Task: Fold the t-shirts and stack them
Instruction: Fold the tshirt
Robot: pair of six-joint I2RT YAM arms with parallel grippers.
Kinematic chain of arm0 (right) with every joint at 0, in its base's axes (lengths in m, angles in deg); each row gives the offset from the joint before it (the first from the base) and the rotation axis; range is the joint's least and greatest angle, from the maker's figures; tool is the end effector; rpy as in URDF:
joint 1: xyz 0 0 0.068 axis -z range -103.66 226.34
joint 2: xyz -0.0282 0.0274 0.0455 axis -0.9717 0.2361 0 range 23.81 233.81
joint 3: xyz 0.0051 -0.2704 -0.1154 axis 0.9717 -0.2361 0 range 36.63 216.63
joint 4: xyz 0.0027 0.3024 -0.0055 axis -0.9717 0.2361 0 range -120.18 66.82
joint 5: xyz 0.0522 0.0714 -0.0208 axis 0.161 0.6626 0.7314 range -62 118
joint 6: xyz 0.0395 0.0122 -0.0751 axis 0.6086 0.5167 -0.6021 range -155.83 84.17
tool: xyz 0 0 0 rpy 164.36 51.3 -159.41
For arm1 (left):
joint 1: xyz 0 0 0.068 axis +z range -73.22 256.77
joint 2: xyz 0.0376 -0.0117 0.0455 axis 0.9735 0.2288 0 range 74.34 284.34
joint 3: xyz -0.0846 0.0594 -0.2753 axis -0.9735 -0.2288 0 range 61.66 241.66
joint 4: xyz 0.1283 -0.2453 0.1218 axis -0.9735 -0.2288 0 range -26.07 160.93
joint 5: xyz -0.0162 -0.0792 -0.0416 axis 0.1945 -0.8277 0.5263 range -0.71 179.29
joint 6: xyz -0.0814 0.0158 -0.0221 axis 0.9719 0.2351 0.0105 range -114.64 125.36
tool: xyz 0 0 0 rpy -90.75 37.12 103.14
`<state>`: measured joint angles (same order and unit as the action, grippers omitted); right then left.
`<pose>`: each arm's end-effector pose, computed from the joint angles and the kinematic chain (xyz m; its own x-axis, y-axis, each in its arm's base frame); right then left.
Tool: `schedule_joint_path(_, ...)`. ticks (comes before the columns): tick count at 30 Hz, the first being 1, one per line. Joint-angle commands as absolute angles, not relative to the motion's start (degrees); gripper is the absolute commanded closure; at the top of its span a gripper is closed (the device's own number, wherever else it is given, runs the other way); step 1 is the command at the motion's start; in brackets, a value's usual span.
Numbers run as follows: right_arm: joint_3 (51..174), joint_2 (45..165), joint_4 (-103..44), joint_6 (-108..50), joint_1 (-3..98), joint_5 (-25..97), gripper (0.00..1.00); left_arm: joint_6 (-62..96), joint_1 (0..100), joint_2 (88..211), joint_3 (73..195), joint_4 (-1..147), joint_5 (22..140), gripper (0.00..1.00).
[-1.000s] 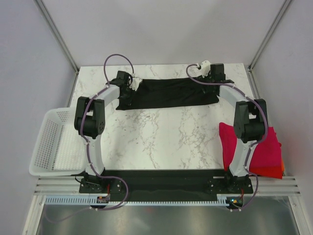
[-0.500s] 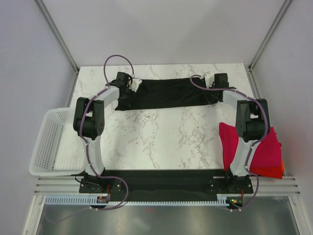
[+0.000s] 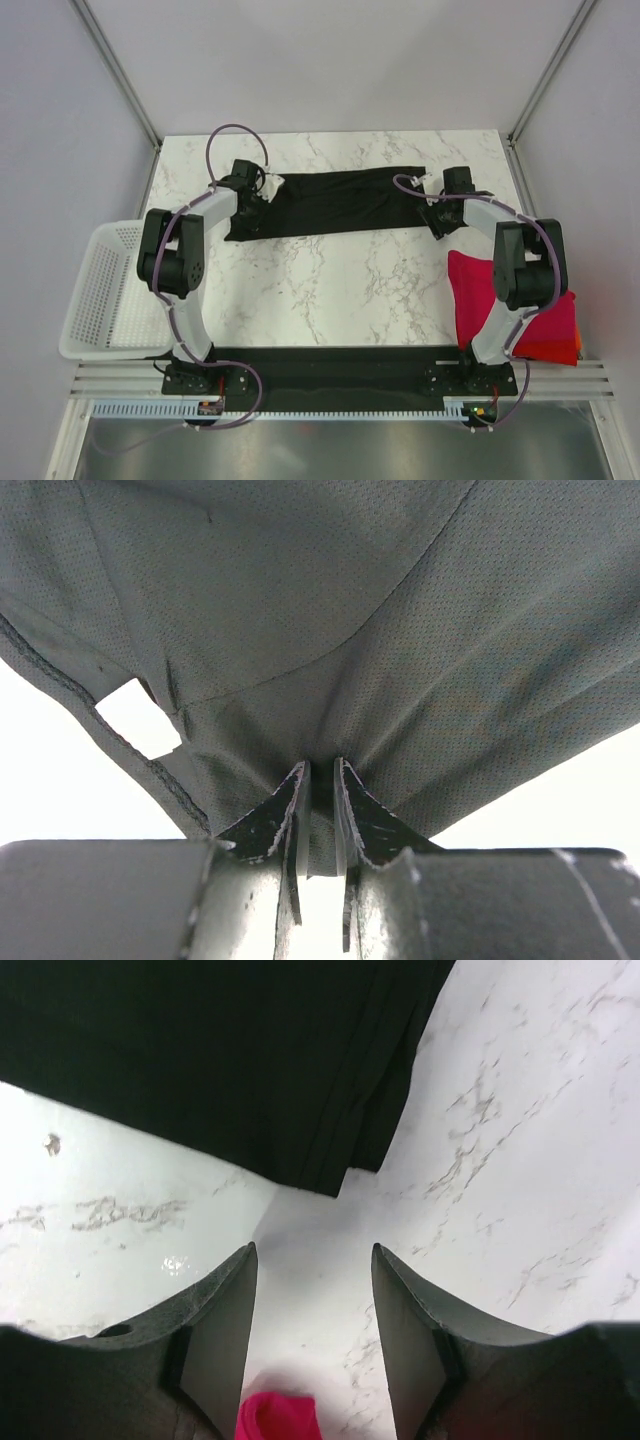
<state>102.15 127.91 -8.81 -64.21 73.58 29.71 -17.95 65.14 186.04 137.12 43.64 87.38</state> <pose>0.4267 0.0228 0.1285 -0.7306 -0.5109 -0.4530 -0.4665 0.8579 -0.2154 0.4504 -0.0953 0.1231 -0.7196 0.5520 -0.4212 0.5455 0.8248 0.1489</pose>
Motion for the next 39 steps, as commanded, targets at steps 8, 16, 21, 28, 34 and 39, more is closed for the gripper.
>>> schedule_joint_path(8, 97.9, 118.2, -4.4, -65.1, 73.7, 33.3, 0.44, -20.1, 65.4, 183.7, 133.5, 40.0, 88.3, 0.79)
schedule_joint_path(16, 107.3, 116.1, -6.1, -66.0, 73.7, 40.3, 0.43, -20.1, 65.4, 184.6, 135.0, 40.0, 88.1, 0.79)
schedule_joint_path(21, 112.9, 124.6, -6.4, -63.4, 73.7, 41.4, 0.45, -18.9, 65.4, 184.6, 135.6, 40.1, 87.2, 0.79)
schedule_joint_path(28, 118.9, 134.2, -8.1, -61.4, 73.6, 41.5, 0.46, -18.7, 65.4, 185.2, 137.1, 40.1, 87.1, 0.79)
schedule_joint_path(34, 117.4, 136.1, -7.9, -61.9, 73.6, 40.1, 0.47, -18.9, 65.5, 187.1, 139.4, 40.1, 87.4, 0.79)
schedule_joint_path(39, 113.5, 136.6, -5.8, -63.3, 73.6, 36.2, 0.48, -18.7, 65.4, 188.5, 140.9, 40.0, 86.7, 0.79)
